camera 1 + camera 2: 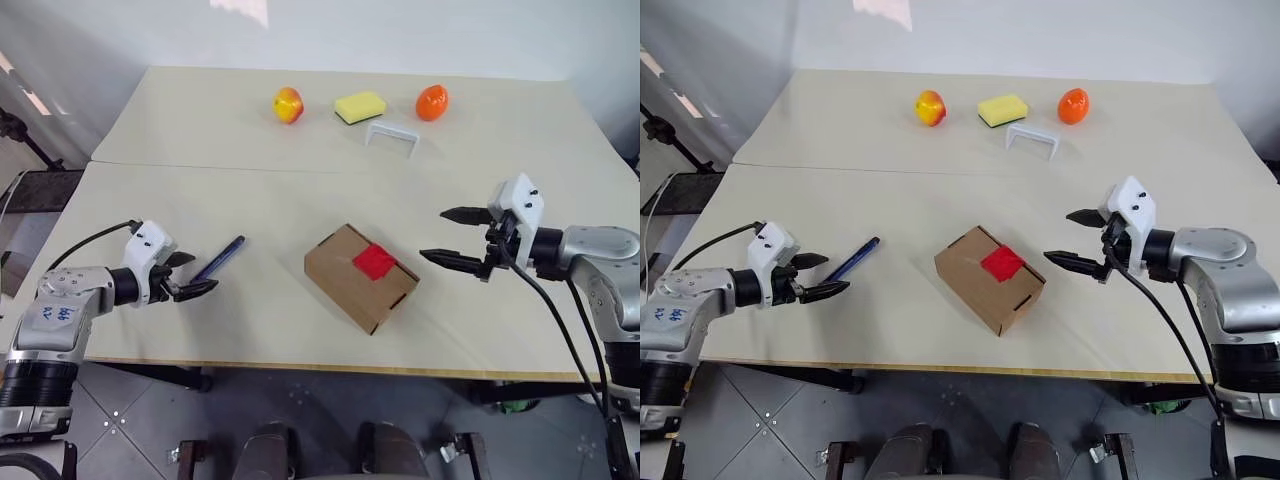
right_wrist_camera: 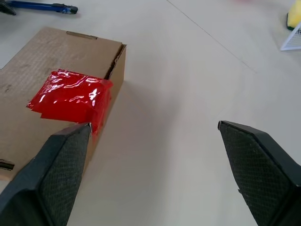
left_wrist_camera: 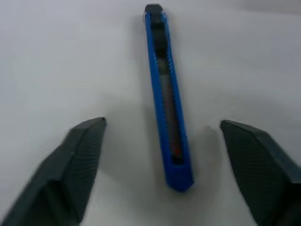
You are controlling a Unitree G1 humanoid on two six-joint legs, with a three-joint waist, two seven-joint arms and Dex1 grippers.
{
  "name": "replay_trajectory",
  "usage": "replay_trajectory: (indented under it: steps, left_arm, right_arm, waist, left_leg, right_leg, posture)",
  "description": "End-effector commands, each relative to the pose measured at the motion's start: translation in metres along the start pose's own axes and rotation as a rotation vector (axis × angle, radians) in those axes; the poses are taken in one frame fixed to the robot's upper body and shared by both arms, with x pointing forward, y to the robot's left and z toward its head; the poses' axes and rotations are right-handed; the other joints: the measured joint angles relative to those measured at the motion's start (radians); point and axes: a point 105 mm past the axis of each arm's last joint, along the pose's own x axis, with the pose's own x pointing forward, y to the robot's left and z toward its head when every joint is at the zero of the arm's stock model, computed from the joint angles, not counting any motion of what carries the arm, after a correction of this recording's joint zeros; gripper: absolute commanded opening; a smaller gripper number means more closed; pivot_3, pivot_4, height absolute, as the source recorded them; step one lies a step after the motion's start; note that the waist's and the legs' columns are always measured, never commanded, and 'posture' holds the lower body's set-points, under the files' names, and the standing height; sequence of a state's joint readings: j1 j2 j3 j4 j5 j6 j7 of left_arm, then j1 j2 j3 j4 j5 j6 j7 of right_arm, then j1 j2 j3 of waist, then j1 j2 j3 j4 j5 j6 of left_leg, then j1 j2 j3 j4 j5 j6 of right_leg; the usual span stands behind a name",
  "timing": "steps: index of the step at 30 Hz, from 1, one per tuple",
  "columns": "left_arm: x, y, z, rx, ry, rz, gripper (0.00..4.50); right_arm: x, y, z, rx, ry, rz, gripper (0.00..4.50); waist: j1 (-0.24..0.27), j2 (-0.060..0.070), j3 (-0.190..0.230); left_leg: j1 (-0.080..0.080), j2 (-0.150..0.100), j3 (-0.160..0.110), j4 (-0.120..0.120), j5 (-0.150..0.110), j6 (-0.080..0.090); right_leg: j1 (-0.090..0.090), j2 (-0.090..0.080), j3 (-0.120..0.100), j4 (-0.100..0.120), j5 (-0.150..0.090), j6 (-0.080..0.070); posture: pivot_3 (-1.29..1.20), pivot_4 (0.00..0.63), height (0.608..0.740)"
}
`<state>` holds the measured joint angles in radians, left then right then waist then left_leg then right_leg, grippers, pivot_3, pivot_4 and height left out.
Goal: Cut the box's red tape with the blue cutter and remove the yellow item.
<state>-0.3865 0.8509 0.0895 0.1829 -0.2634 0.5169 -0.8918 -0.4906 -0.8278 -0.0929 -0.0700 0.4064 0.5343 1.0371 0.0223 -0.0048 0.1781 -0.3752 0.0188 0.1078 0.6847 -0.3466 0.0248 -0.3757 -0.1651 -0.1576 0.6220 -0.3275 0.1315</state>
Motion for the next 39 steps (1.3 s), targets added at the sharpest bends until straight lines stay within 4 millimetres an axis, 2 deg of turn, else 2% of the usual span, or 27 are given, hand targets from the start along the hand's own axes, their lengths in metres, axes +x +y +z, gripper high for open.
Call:
replay_trajectory:
  steps: [1,6,8,11,16,24,27,29,39]
  left_arm:
    - [0.001,-0.003,-0.027,-0.060,0.129,-0.026,3.13]
    - [-0.001,-0.002,-0.035,-0.069,0.169,-0.027,3.13]
    - [-0.001,-0.002,-0.038,-0.061,0.183,-0.027,2.78]
    - [-0.001,-0.005,-0.040,-0.055,0.196,-0.054,2.78]
    - [-0.001,-0.005,-0.041,-0.050,0.197,-0.047,1.68]
    - [-0.001,-0.005,-0.041,-0.033,0.198,-0.054,1.68]
    - [-0.002,-0.005,-0.041,-0.032,0.193,-0.052,1.14]
    - [-0.002,-0.005,-0.041,-0.029,0.192,-0.049,0.56]
    - [-0.006,-0.004,-0.034,0.013,0.171,-0.058,0.56]
  right_arm:
    - [-0.010,-0.002,0.013,-0.038,-0.031,-0.031,4.50]
    - [-0.011,-0.001,0.012,-0.038,-0.029,-0.041,4.50]
    - [-0.011,-0.002,0.012,-0.039,-0.029,-0.046,4.50]
    - [-0.011,-0.003,0.013,-0.044,-0.028,-0.048,4.50]
    - [-0.010,-0.003,0.016,-0.052,-0.033,-0.045,4.50]
    - [-0.009,-0.004,0.018,-0.062,-0.036,-0.043,4.50]
    - [-0.009,-0.004,0.019,-0.064,-0.037,-0.043,4.50]
    - [-0.009,-0.004,0.019,-0.065,-0.038,-0.041,4.50]
    - [-0.007,-0.003,0.022,-0.072,-0.046,-0.028,4.50]
  waist:
    - [-0.002,0.000,0.000]
    - [-0.003,0.001,-0.001]
    - [-0.003,0.002,-0.001]
    - [-0.005,0.002,-0.001]
    - [-0.006,0.002,-0.001]
    - [-0.013,0.002,-0.001]
    - [-0.015,0.003,-0.002]
    - [-0.016,0.003,-0.002]
    - [-0.024,0.003,-0.002]
  left_leg:
    - [0.000,0.000,0.000,0.000,0.000,0.000]
    - [0.001,0.000,0.001,-0.001,0.000,0.000]
    - [0.001,0.000,0.001,-0.001,0.000,0.000]
    - [0.002,0.000,0.002,-0.001,0.000,0.000]
    - [0.002,0.000,0.002,-0.001,0.000,0.000]
    - [0.003,0.000,0.002,-0.001,0.000,0.000]
    - [0.003,0.000,0.002,-0.001,0.000,0.000]
    - [0.003,0.000,0.002,-0.001,0.000,0.000]
    - [0.003,0.000,0.002,-0.001,0.000,0.000]
  right_leg:
    - [0.000,0.000,0.000,0.000,0.000,0.000]
    - [0.000,0.000,0.000,0.000,0.000,0.000]
    - [0.000,0.000,0.000,0.000,0.000,0.000]
    - [0.000,0.000,0.001,0.001,0.000,0.000]
    - [0.000,0.000,0.001,0.001,0.000,0.000]
    - [0.000,0.000,0.001,0.001,0.000,0.000]
    - [0.000,0.000,0.001,0.001,0.000,0.000]
    - [0.000,0.000,0.001,0.001,0.000,0.000]
    - [0.000,0.000,0.001,0.002,0.000,0.000]
  posture:
    - [0.00,0.150,0.740]
    - [0.00,0.150,0.740]
    - [0.00,0.150,0.740]
    - [0.00,0.150,0.740]
    - [0.00,0.150,0.740]
    - [0.00,0.150,0.740]
    - [0.00,0.150,0.740]
    - [0.00,0.150,0.740]
    - [0.00,0.150,0.740]
